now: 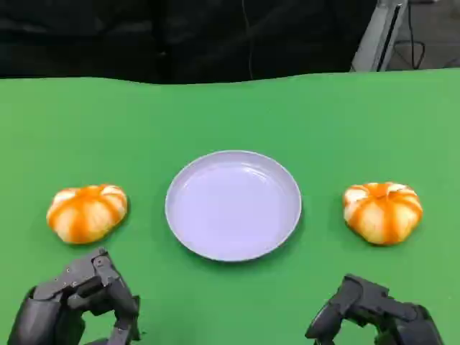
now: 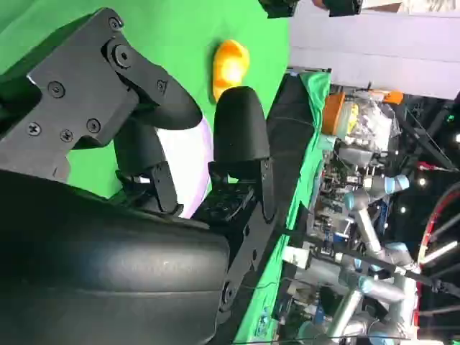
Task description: Grasp the bread from the table and place it into the plate.
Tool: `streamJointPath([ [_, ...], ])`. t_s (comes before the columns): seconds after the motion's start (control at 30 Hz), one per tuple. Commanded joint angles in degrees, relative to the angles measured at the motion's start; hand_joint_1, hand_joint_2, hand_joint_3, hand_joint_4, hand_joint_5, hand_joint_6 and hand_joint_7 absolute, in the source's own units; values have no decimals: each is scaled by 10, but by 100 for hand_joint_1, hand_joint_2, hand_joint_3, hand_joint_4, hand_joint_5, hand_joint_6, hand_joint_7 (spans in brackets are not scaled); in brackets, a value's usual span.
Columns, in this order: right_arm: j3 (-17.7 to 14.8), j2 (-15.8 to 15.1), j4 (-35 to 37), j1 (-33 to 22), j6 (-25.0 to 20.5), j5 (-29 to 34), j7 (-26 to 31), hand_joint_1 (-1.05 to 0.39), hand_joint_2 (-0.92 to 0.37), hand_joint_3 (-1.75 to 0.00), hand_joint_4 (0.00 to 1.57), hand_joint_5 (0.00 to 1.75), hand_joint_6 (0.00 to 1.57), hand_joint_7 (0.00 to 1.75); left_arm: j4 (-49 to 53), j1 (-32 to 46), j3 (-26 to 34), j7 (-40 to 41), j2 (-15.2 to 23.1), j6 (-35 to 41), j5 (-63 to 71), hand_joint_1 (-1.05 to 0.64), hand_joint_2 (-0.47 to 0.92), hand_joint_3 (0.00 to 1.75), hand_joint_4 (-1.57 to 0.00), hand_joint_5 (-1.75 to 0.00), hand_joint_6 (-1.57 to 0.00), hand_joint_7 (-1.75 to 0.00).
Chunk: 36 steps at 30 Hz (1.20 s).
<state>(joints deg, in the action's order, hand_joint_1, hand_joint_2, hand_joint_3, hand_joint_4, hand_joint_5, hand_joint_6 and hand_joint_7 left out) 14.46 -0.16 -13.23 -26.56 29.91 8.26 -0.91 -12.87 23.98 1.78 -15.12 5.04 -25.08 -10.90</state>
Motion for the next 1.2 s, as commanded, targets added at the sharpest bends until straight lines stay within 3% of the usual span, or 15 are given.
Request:
streamJointPath([
  [0.03,-4,-3,0,0,5,-4,3,-7,-29,-135,74,160,80,131,5,-1,5,-4,9,-2,1,2,52,114,-84,-175,-73,-166],
  [0.7,-3,-3,-3,-3,5,-2,3,-7,-30,-135,74,159,80,130,5,-5,7,-5,12,-2,0,3,55,112,-83,-175,-72,-165],
  [0.83,-2,-1,-4,-3,2,-2,4,-8,-30,-135,74,159,80,130,2,-13,10,-6,12,13,-15,6,54,120,-71,-172,-68,-151],
  [1.2,-2,-1,-4,-4,2,-2,4,-8,-29,-136,74,159,80,130,0,-13,11,-7,12,17,-18,7,55,120,-70,-170,-69,-147],
])
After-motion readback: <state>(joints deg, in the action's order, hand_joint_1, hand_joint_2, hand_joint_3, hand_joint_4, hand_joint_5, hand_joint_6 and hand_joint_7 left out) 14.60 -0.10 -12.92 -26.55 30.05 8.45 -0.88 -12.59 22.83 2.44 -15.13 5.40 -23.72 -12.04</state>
